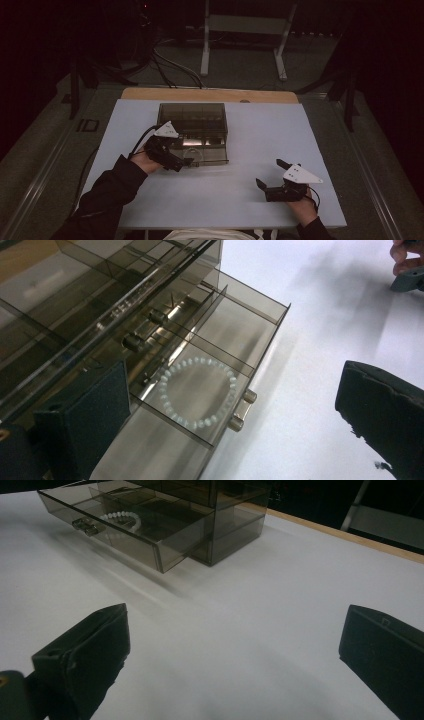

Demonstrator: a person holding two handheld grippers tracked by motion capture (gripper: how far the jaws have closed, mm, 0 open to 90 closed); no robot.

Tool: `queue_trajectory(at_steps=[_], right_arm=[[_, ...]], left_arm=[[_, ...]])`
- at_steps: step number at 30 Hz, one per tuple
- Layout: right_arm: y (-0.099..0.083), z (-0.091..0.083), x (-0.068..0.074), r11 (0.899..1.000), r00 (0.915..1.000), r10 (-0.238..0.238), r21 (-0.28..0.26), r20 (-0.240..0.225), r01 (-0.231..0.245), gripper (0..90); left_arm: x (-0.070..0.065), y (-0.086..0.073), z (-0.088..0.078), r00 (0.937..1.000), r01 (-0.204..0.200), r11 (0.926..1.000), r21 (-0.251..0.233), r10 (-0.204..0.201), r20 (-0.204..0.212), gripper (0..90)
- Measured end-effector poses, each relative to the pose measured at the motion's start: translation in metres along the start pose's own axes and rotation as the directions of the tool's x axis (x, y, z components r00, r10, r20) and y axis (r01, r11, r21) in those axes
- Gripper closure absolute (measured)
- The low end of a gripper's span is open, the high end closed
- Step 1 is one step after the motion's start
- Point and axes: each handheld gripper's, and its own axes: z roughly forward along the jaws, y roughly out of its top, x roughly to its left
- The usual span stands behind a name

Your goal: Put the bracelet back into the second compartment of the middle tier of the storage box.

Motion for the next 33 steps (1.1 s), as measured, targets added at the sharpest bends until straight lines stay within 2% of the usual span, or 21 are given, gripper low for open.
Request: queue_trajectory(at_steps=[6, 11, 13, 16, 23, 26, 28, 30, 31, 33], right_arm=[[0.0, 0.0, 0.0, 1.0, 1.0, 0.002, -0.001, 0.001, -0.002, 0.0], [0.0, 0.0, 0.0, 1.0, 1.0, 0.003, -0.001, 0.001, -0.003, 0.0], [0.0, 0.0, 0.0, 1.0, 1.0, 0.003, -0.002, 0.001, -0.003, 0.0], [0.0, 0.0, -0.001, 1.0, 1.0, 0.003, -0.003, 0.0, -0.003, 0.0], [0.0, 0.0, 0.0, 1.0, 1.0, 0.003, -0.001, -0.001, -0.003, 0.0], [0.0, 0.0, 0.0, 1.0, 1.0, 0.005, -0.002, -0.001, -0.005, 0.0], [0.0, 0.0, 0.0, 1.0, 1.0, 0.005, 0.0, -0.001, -0.005, 0.0], [0.0, 0.0, 0.0, 1.0, 1.0, 0.004, 0.0, -0.002, -0.004, 0.0], [0.0, 0.0, 0.0, 1.0, 1.0, 0.004, -0.002, -0.002, -0.004, 0.0], [0.0, 0.0, -0.001, 1.0, 1.0, 0.006, -0.003, 0.001, -0.006, 0.0]], left_arm=[[-0.008, -0.008, 0.002, 0.9998, 0.008, 0.9998, -0.019, -0.008, -0.017, 2.6], [-0.015, -0.016, 0.002, 0.9999, 0.007, 0.9993, -0.035, -0.008, -0.012, 2.6], [-0.018, -0.019, 0.002, 0.9996, 0.01, 0.9991, -0.041, -0.011, -0.025, 2.6], [-0.024, -0.024, 0.004, 0.999, 0.002, 0.9995, -0.033, -0.004, -0.045, 2.6], [-0.034, -0.035, 0.01, 0.999, 0.005, 0.9998, -0.018, -0.006, -0.044, 2.6], [-0.038, -0.04, 0.013, 0.9984, 0.003, 0.9998, -0.019, -0.004, -0.057, 2.6], [-0.04, -0.042, 0.015, 0.9975, 0.025, 0.9994, -0.026, -0.026, -0.066, 2.6], [-0.04, -0.046, 0.015, 0.9984, 0.023, 0.9989, -0.042, -0.025, -0.051, 2.6], [-0.041, -0.047, 0.015, 0.9972, 0.023, 0.9983, -0.053, -0.027, -0.07, 2.6], [-0.039, -0.05, 0.014, 0.9966, 0.043, 0.9969, -0.065, -0.048, -0.068, 2.6]])
